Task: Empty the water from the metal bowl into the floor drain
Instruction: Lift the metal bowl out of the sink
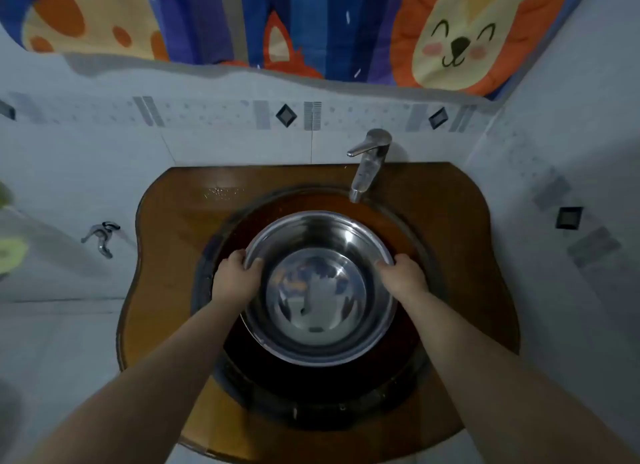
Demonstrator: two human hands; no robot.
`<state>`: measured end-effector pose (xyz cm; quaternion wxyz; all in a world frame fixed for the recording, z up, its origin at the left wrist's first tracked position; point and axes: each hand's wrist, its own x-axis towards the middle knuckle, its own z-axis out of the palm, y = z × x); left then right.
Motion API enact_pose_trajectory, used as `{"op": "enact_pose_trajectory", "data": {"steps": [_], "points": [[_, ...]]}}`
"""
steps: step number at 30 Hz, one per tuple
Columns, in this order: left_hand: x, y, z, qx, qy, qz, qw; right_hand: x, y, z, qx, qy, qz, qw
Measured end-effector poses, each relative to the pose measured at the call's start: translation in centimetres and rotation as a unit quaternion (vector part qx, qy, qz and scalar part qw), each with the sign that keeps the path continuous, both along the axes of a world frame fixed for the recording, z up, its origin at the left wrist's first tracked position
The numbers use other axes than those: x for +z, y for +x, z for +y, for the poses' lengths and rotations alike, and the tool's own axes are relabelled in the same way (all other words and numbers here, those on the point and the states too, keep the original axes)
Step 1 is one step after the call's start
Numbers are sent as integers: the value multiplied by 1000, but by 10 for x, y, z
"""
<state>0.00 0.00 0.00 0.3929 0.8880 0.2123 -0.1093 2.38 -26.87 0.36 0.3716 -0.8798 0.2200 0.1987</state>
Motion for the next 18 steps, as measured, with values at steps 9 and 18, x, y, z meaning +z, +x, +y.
{"op": "enact_pose_trajectory", "data": {"steps": [9, 18], "points": [[-22, 4, 4, 60, -3, 16, 998, -19, -1, -2, -25, -1, -17, 1000], [-26, 3, -2, 118, -55, -18, 991, -36, -4, -4, -76, 70, -61, 993]]}}
